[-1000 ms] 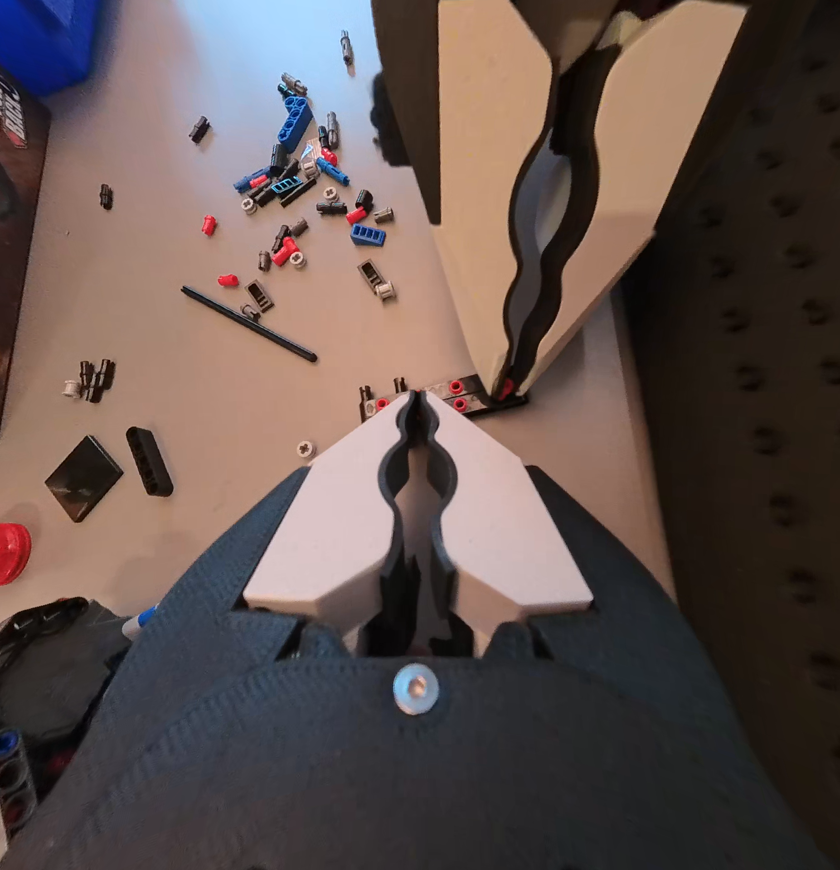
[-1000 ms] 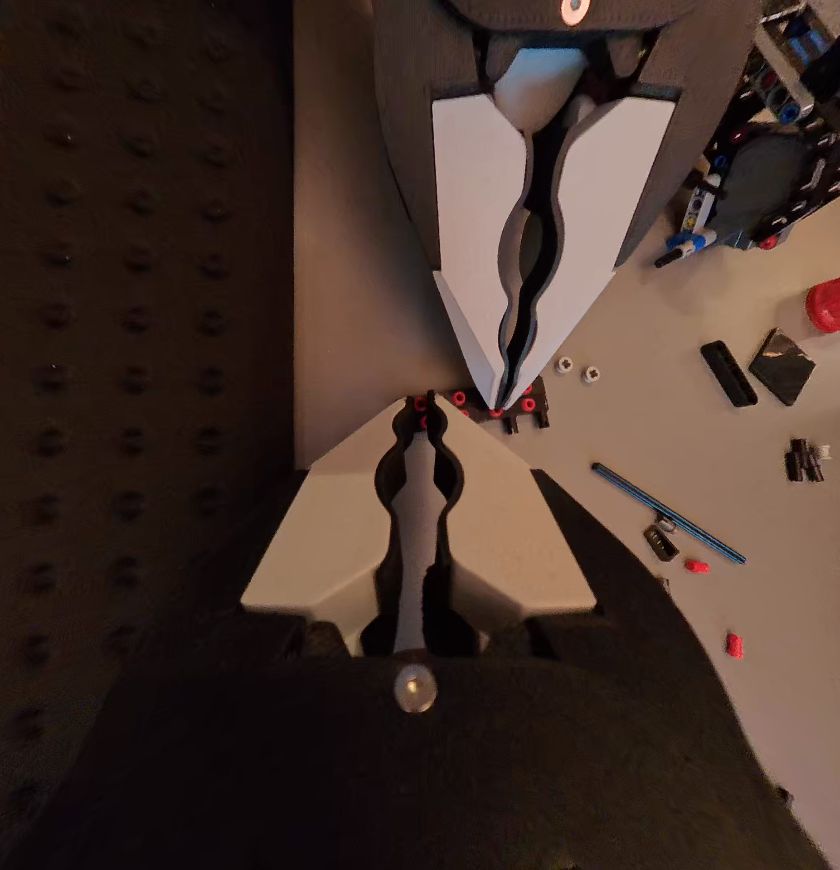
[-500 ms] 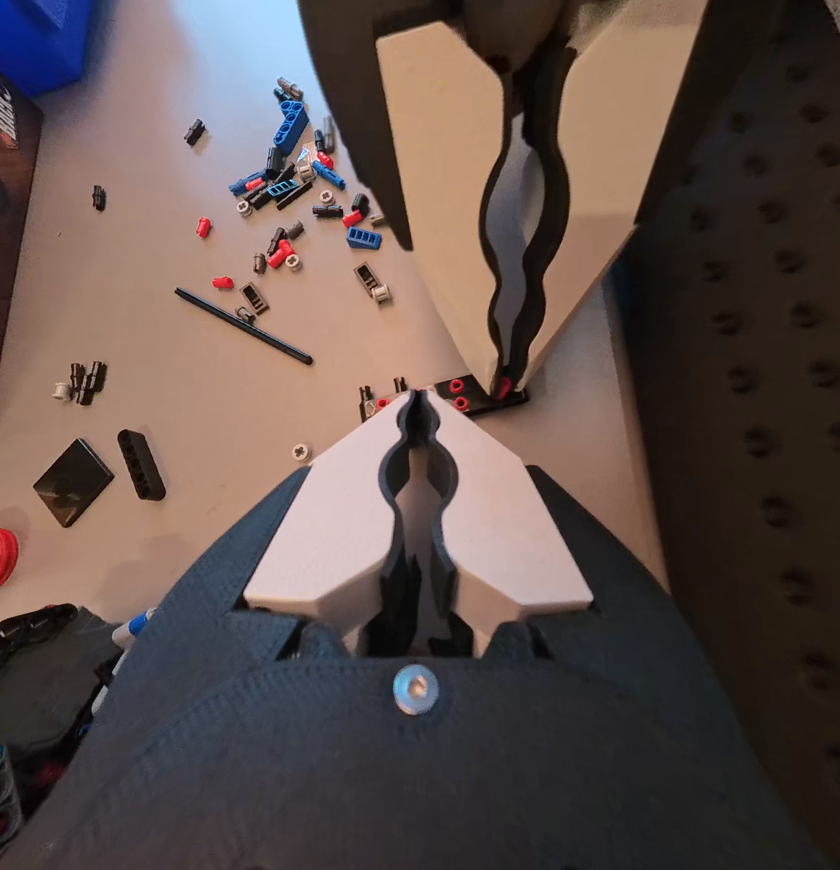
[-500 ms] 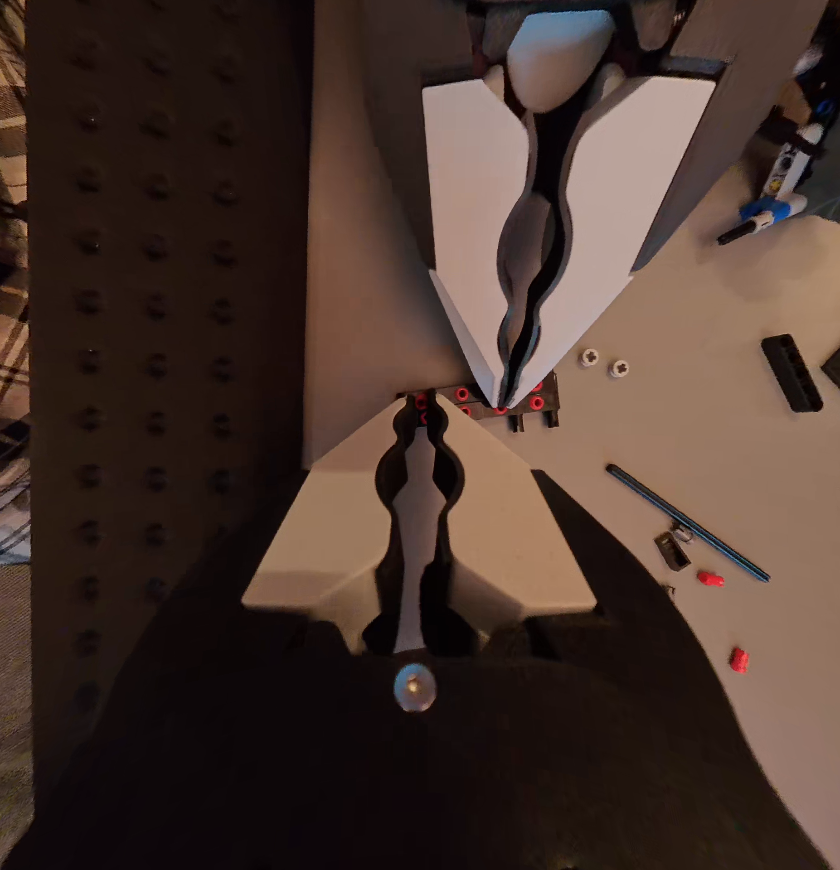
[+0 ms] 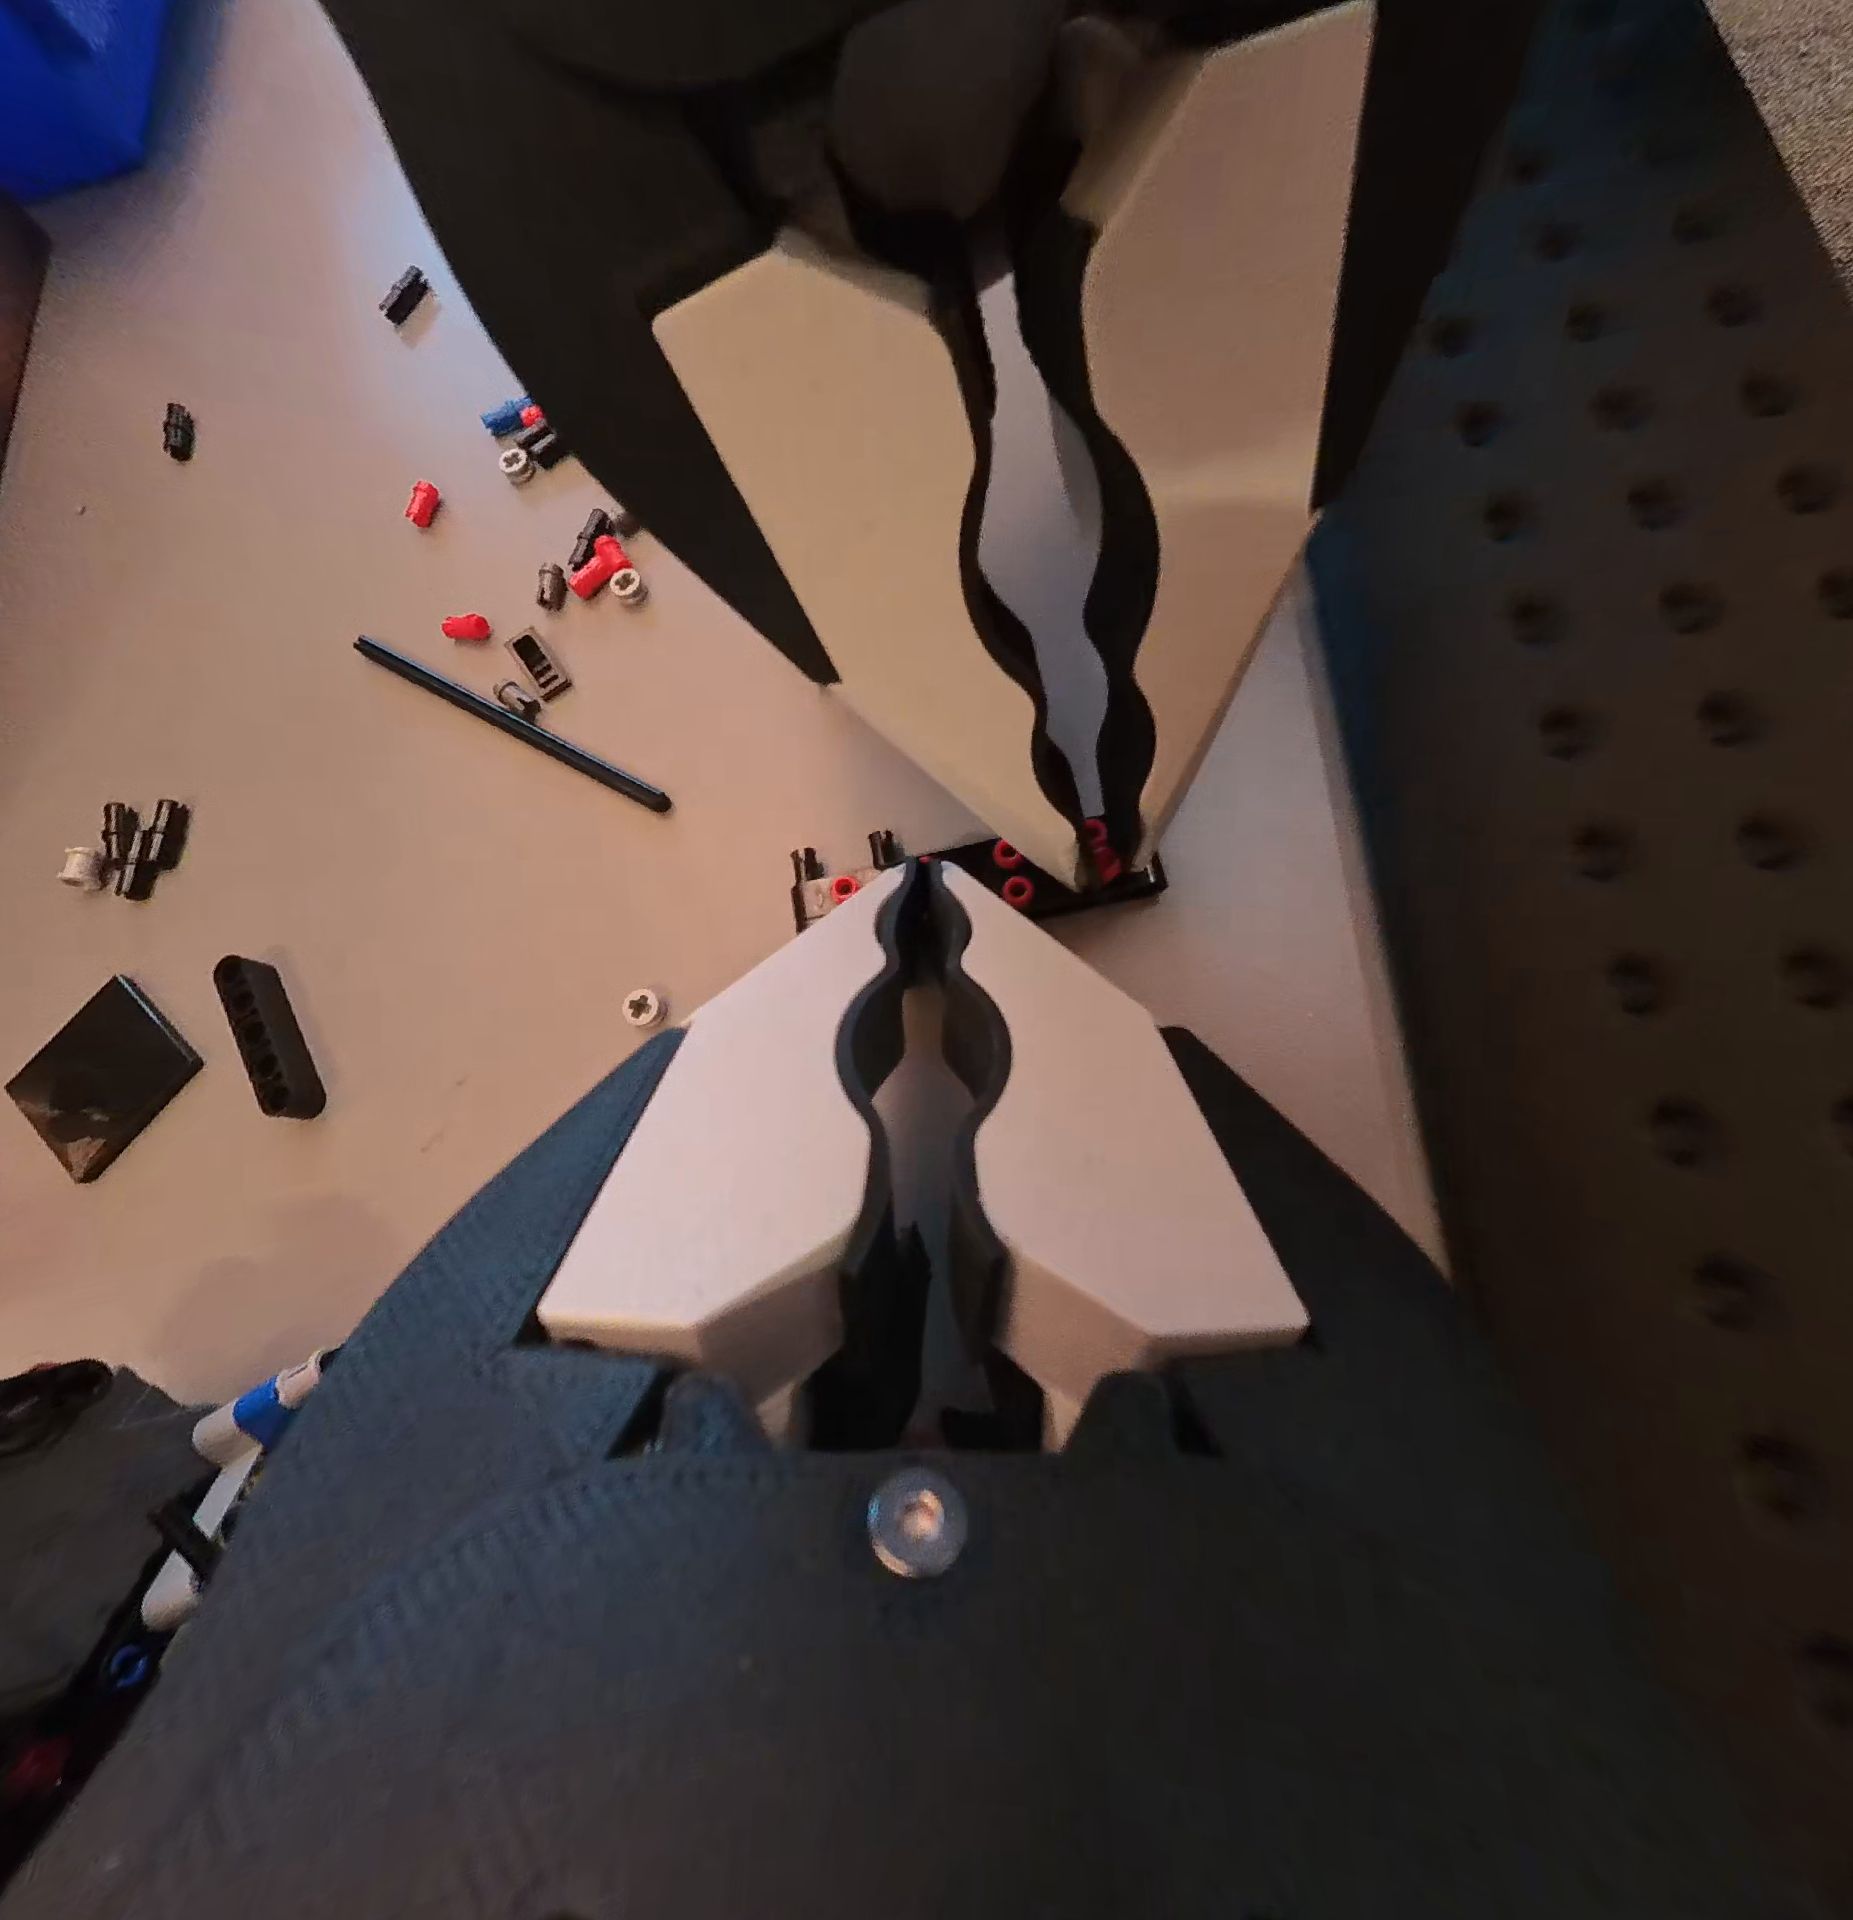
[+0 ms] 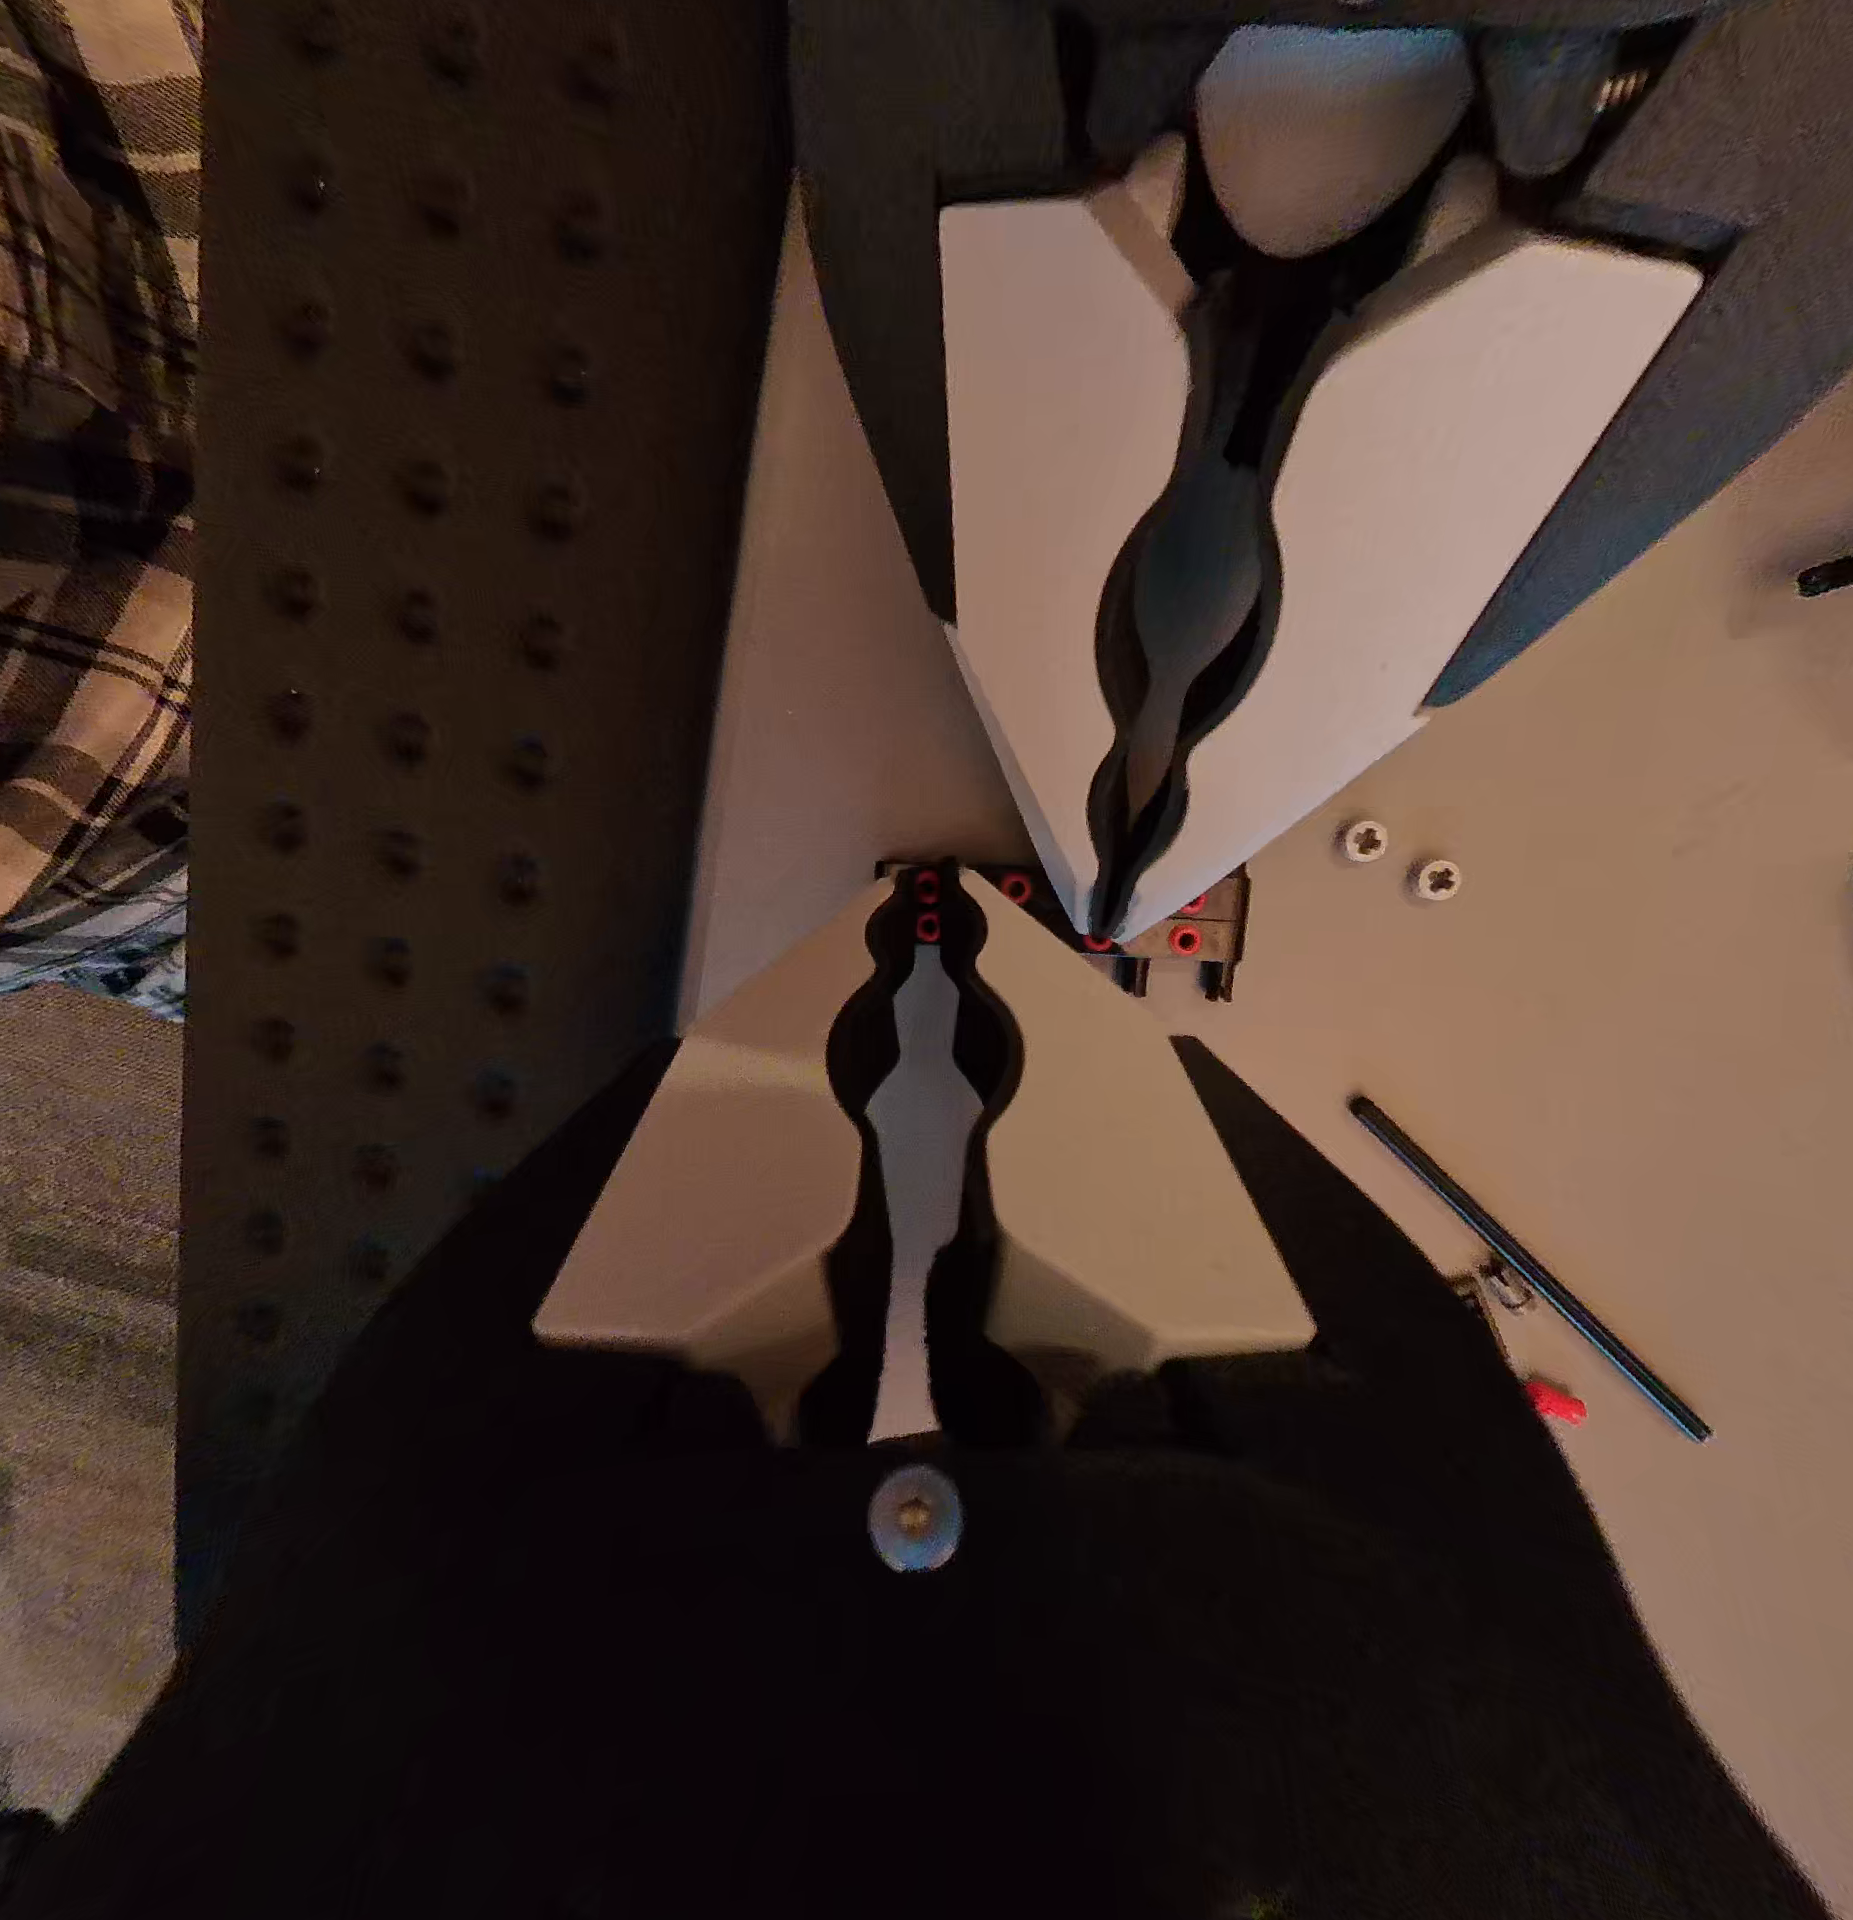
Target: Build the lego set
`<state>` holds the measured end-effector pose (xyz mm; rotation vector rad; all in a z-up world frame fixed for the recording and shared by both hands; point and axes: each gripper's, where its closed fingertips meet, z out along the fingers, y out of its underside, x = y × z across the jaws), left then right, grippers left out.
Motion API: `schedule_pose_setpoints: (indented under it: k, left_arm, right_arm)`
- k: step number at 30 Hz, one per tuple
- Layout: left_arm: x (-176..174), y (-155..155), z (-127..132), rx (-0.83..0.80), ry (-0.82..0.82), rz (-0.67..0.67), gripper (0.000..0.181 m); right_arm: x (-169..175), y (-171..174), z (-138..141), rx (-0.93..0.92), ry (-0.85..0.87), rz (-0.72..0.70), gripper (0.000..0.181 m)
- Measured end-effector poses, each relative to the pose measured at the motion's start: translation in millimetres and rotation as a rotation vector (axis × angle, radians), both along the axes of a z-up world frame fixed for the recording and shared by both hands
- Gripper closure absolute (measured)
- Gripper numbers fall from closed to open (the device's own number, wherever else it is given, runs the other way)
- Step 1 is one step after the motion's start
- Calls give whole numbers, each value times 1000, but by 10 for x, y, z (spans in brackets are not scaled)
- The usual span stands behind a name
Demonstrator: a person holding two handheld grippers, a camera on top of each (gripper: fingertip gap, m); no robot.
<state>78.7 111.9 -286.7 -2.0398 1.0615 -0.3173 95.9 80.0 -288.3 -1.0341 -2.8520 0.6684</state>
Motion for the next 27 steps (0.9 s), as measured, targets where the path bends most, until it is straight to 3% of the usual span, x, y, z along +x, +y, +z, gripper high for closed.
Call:
schedule_pose_setpoints:
  k: [14,27]
  left_arm:
    - [9,15,-2,9,-2,-2,181]
    - [24,28,-10,9,-9,-3,181]
  right_arm:
    - [-27,37,133,-37,268,-149,181]
    - [-34,15,6,43,211,-106,181]
